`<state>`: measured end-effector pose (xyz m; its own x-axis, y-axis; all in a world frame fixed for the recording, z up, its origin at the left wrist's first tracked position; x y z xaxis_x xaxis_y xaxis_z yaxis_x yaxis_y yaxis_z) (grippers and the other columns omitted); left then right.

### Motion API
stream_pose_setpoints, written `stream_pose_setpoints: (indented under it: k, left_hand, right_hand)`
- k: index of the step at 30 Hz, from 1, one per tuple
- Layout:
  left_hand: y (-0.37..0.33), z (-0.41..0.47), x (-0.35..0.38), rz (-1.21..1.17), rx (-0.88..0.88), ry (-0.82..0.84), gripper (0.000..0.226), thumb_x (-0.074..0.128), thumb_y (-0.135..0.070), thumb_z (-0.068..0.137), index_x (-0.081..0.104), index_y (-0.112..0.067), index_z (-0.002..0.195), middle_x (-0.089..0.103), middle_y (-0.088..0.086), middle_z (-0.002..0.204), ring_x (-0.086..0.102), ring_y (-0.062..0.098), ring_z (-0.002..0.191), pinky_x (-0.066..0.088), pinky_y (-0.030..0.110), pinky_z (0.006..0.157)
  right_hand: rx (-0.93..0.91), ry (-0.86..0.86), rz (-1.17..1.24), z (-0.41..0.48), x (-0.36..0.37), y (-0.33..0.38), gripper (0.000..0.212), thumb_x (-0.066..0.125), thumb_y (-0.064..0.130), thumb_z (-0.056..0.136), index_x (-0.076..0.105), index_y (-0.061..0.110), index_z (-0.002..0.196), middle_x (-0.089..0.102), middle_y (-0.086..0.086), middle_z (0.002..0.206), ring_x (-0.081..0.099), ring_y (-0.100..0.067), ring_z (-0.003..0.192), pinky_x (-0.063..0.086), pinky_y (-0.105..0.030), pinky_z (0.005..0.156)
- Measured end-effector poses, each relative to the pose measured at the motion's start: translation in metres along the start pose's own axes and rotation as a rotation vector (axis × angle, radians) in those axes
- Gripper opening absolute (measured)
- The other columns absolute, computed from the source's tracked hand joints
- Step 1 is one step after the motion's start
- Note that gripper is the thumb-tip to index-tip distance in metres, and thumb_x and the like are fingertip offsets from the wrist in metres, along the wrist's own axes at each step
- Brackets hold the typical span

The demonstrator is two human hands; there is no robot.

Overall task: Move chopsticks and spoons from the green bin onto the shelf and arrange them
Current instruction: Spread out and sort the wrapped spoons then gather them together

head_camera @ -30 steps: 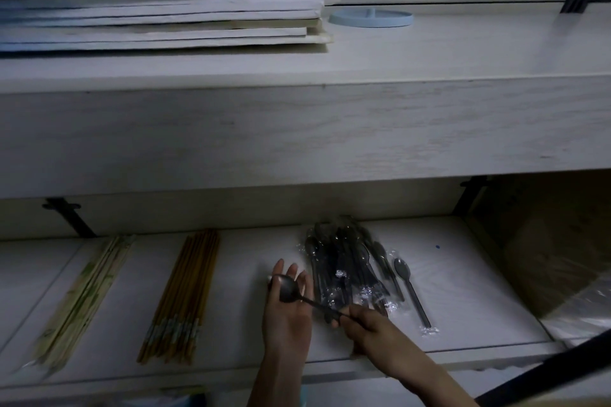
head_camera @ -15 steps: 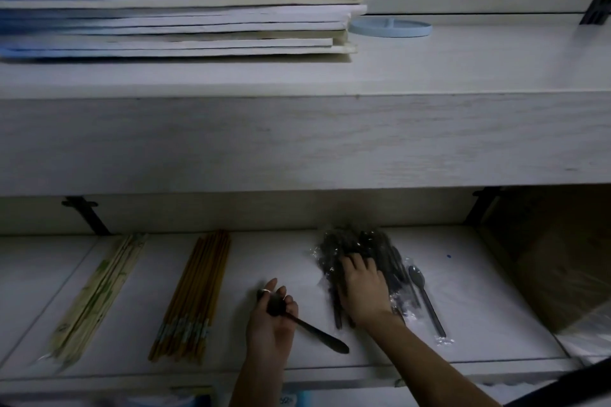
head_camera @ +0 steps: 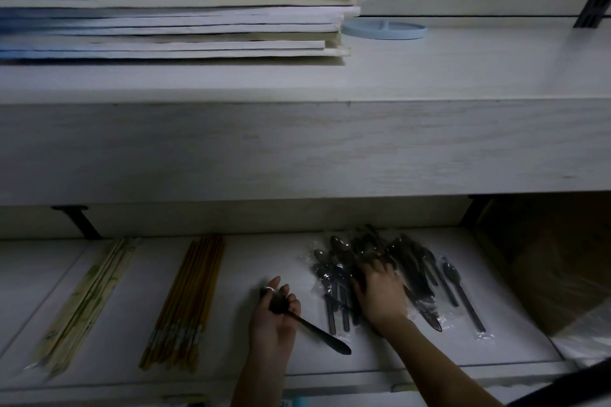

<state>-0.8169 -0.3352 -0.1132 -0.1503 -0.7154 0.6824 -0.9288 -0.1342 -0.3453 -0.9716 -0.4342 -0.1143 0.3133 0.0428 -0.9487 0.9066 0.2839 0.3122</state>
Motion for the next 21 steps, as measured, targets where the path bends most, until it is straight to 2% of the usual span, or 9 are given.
stream_pose_setpoints:
  k: [3,6,8,10,12,14,17,19,21]
  left_hand:
    - [0.003,0.002,0.002,-0.007,-0.010,-0.001,0.021,0.036,-0.014,0.098,0.054,-0.006,0.091,0.045,0.010,0.076,0.037,0.014,0.059,0.042,0.013,0.036]
    - [0.006,0.001,0.004,0.009,-0.006,-0.006,0.020,0.036,-0.014,0.099,0.054,-0.006,0.094,0.046,0.010,0.080,0.038,0.013,0.061,0.043,0.014,0.037]
    - [0.006,0.000,0.004,0.018,-0.001,-0.009,0.021,0.036,-0.013,0.099,0.054,-0.006,0.091,0.046,0.010,0.080,0.038,0.013,0.061,0.043,0.013,0.037]
    - [0.006,0.001,0.004,0.019,0.002,-0.015,0.021,0.037,-0.013,0.099,0.054,-0.006,0.091,0.046,0.011,0.081,0.039,0.013,0.062,0.043,0.013,0.037]
    - [0.006,0.001,0.004,0.020,0.003,-0.016,0.020,0.036,-0.013,0.099,0.054,-0.005,0.095,0.046,0.011,0.082,0.039,0.013,0.063,0.043,0.013,0.037]
    - [0.006,0.001,0.005,0.019,0.003,-0.009,0.021,0.035,-0.014,0.099,0.053,-0.005,0.095,0.046,0.010,0.081,0.038,0.012,0.062,0.043,0.012,0.037]
    - [0.009,-0.001,0.007,0.024,-0.005,-0.009,0.022,0.036,-0.014,0.099,0.054,-0.006,0.091,0.046,0.010,0.080,0.039,0.012,0.062,0.044,0.012,0.038]
    - [0.011,0.000,0.008,0.028,-0.016,-0.010,0.021,0.037,-0.013,0.099,0.055,-0.006,0.091,0.046,0.010,0.081,0.040,0.013,0.062,0.044,0.012,0.038]
    - [0.012,0.000,0.008,0.027,-0.016,-0.011,0.022,0.036,-0.013,0.099,0.055,-0.006,0.090,0.047,0.010,0.080,0.040,0.013,0.062,0.044,0.013,0.038]
  right_hand:
    - [-0.016,0.076,0.141,0.003,0.002,0.005,0.030,0.048,0.021,0.094,0.056,0.017,0.122,0.059,-0.007,0.124,0.060,-0.023,0.107,0.049,-0.034,0.092]
    - [-0.140,0.127,0.277,0.005,0.006,0.013,0.032,0.048,0.012,0.094,0.059,0.016,0.123,0.060,-0.005,0.126,0.057,-0.020,0.113,0.043,-0.026,0.099]
    - [-0.157,0.029,0.255,0.004,0.006,0.012,0.035,0.050,0.009,0.091,0.059,0.018,0.124,0.059,-0.004,0.127,0.054,-0.020,0.117,0.041,-0.028,0.101]
    - [-0.041,-0.093,0.161,0.003,0.005,0.001,0.042,0.054,0.008,0.088,0.054,0.018,0.129,0.054,-0.006,0.133,0.048,-0.025,0.122,0.041,-0.035,0.104]
    - [0.078,-0.040,0.120,0.002,0.008,-0.011,0.050,0.056,0.019,0.089,0.043,0.014,0.137,0.043,-0.006,0.143,0.037,-0.026,0.132,0.033,-0.035,0.111]
    - [0.051,0.032,0.195,0.002,0.012,-0.016,0.051,0.054,0.023,0.091,0.040,0.013,0.139,0.041,-0.005,0.145,0.033,-0.023,0.134,0.029,-0.030,0.112]
    - [0.001,-0.088,0.320,-0.001,0.010,-0.022,0.040,0.056,0.007,0.088,0.055,0.011,0.128,0.055,-0.010,0.132,0.049,-0.027,0.123,0.037,-0.032,0.105]
    - [0.101,-0.214,0.260,-0.005,0.004,-0.032,0.041,0.060,-0.004,0.080,0.060,0.005,0.120,0.061,-0.015,0.123,0.056,-0.033,0.111,0.045,-0.039,0.095]
    - [0.224,-0.182,0.156,-0.009,-0.001,-0.043,0.040,0.062,0.002,0.081,0.059,0.006,0.120,0.060,-0.015,0.123,0.055,-0.033,0.111,0.047,-0.042,0.093]
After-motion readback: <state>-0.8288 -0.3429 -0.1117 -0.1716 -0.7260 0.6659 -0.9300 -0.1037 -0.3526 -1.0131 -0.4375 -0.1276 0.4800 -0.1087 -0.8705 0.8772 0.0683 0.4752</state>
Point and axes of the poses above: each hand's wrist, its own z-axis towards the middle knuckle, its own x-axis out of the palm, y = z × x, the point moved 3 cm from there along z, towards the middle knuckle
